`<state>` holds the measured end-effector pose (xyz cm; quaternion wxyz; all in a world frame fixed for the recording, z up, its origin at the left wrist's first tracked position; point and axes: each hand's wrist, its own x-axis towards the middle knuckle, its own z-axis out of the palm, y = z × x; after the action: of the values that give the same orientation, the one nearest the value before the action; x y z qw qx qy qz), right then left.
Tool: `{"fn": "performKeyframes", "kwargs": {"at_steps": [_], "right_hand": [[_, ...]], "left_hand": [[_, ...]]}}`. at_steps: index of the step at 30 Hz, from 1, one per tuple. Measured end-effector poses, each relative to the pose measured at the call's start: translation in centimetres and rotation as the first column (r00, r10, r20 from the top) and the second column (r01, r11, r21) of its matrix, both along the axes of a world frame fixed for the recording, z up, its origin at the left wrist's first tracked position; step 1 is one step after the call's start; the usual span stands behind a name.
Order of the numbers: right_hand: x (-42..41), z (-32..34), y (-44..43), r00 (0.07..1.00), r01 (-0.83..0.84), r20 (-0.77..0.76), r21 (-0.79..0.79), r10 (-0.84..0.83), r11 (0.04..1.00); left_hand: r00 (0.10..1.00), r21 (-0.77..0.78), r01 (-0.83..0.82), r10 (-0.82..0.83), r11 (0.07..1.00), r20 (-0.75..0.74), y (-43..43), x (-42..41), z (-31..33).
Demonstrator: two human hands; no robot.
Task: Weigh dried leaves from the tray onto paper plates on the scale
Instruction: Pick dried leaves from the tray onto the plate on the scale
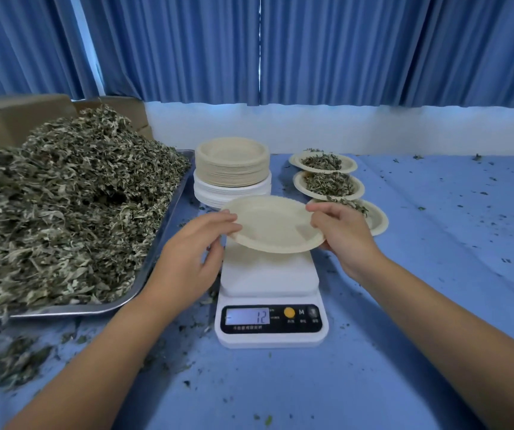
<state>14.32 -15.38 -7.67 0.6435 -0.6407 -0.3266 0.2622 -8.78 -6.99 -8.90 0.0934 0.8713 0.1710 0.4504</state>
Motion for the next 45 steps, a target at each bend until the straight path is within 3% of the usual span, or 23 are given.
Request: {"fn": "performKeyframes", "kwargs": {"at_steps": [4,9,16,21,29,37,45], "right_hand": [[-0.4,-0.4,-0.3,0.997,-0.028,0.066,-0.05,0.031,0.998],[-0.5,-0.6,-0.6,0.98,-0.056,0.188,-0.082,0.071,0.995],[-0.2,-1.1,-0.7,0.946,-0.1,0.299,-0.093,0.124,0.991],[0.0,-1.5,-0.7,0.928,-0.152,0.333,-0.074,0.168,0.986],[0.5,-2.0,-0.2,0.933,-0.124,0.332,-0.065,0.139,0.99],[1.3,-2.2,0.5,0.959,0.026,0.284,-0.09,0.0,0.996],[1.8,-2.4,0.7,0.977,0.029,0.213,-0.045,-0.018,0.999]], "left_hand": [[0.992,-0.177,-0.108,0.118,0.978,0.047,0.1,0.1,-0.5],[0.984,-0.476,-0.13,0.173,0.87,0.048,0.4,0.9,-1.7],[0.975,-0.553,-0.148,0.216,0.82,0.058,1.1,1.0,-2.0],[0.948,-0.739,-0.009,0.242,0.673,0.209,1.2,1.2,-1.7],[0.942,-0.762,0.012,0.249,0.648,0.227,1.3,1.1,-1.6],[0.931,-0.773,0.008,0.277,0.635,0.238,1.6,1.0,-1.4],[0.924,-0.769,0.025,0.279,0.639,0.262,1.5,1.1,-1.4]]}}
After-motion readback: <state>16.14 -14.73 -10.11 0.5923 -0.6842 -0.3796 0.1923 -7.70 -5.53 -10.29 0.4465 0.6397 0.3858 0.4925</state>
